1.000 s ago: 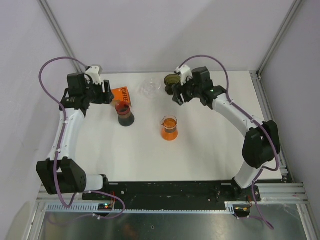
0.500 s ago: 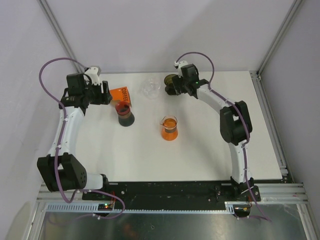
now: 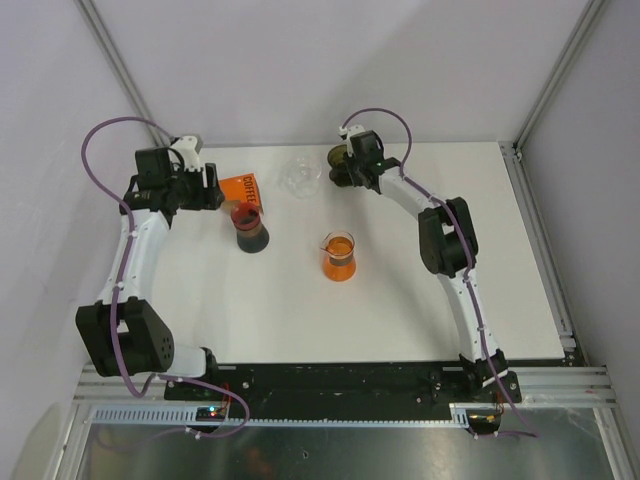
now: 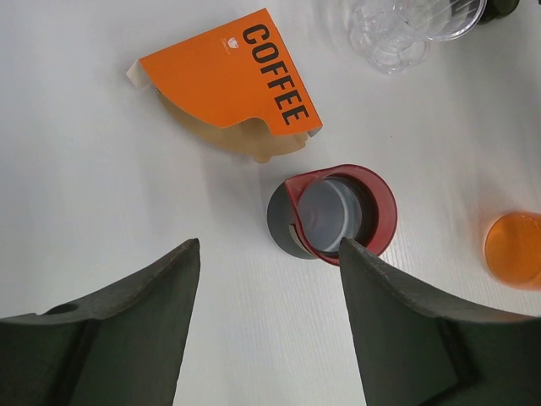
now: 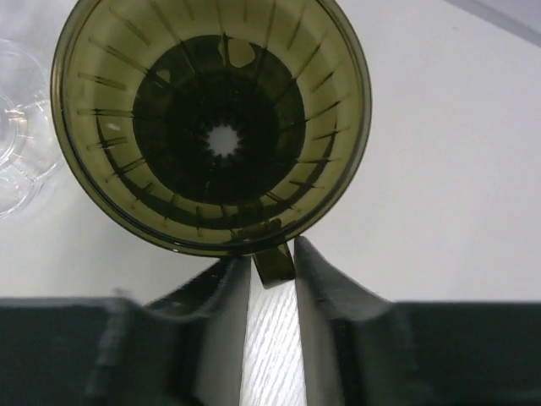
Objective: Place the coffee filter in the dripper
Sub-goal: Move the coffee server to the center of the board.
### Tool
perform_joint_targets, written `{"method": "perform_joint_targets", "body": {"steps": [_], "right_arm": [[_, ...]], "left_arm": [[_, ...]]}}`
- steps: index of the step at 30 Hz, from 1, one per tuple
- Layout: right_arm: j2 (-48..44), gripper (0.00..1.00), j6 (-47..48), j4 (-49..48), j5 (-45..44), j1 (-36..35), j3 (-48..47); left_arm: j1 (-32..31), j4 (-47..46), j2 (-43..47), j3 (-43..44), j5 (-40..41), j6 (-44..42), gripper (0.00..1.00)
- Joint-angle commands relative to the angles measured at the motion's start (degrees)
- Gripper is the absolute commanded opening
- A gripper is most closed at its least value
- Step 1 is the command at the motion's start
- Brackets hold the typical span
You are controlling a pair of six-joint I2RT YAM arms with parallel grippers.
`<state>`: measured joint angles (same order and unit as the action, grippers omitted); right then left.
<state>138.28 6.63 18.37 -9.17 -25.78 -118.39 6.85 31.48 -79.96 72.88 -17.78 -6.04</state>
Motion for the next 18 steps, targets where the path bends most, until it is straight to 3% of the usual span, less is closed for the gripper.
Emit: {"method": "perform_joint_targets", "body": {"steps": [1, 3, 5, 12, 18], "right_arm": [[2.29, 0.22, 0.39, 0.43, 0.89, 0.04, -5.42], [1.76, 0.08, 0.57, 0.46, 1.50, 0.03, -5.31], [0.09, 0.02, 0.84, 0.31, 1.60, 0.03, -4.58], [-12.74, 0.00, 4.25, -0.78, 1.54, -0.08, 3.90], [-32.08, 0.00, 12.86, -2.82, 8.83, -1.14, 18.36]], "left_arm": [[0.76, -0.02, -0.04, 1.26, -0.62, -0.43, 0.72], [0.85, -0.04, -0.02, 1.42, -0.77, -0.43, 0.72], [0.83, -0.03, -0.04, 1.26, -1.14, -0.37, 0.72], [0.88, -0.02, 1.51, 0.02, -1.14, -1.19, 0.72], [0.95, -0.07, 3.46, -1.37, -1.72, -2.00, 0.72]]}}
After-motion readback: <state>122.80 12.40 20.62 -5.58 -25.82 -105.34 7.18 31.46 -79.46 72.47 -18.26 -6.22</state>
